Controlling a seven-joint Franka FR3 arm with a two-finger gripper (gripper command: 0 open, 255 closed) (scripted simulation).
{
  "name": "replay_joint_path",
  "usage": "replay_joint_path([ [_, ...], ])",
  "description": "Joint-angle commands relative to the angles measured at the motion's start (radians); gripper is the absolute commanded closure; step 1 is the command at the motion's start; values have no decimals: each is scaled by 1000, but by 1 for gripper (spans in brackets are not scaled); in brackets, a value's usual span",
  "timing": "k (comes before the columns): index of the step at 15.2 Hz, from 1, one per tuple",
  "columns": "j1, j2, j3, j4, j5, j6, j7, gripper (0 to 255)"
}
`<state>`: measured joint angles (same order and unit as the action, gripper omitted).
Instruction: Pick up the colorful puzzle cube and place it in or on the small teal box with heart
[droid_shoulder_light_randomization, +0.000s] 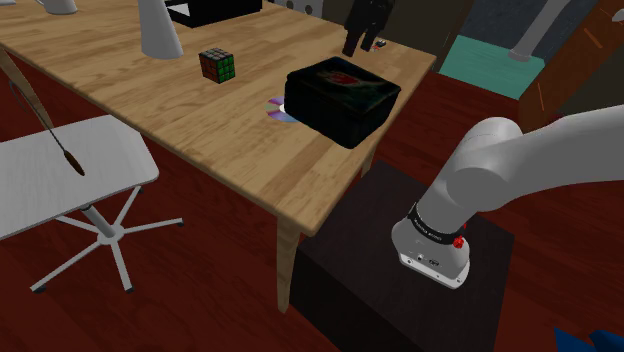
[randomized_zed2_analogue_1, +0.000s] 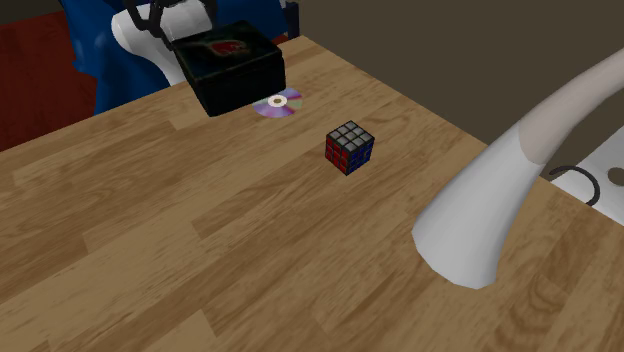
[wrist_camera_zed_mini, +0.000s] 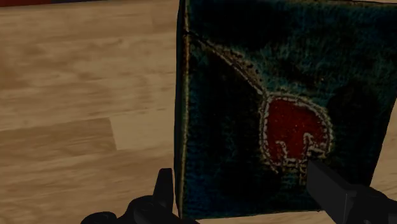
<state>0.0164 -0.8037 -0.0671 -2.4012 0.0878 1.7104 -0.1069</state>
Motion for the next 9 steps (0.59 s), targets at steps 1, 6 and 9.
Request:
replay_joint_path([
  [1,0,0,0,0,0,0,0,0],
  [6,13,198,74,112,20,67,96,0],
  [9,16,321,113,196,19,93,154,0],
])
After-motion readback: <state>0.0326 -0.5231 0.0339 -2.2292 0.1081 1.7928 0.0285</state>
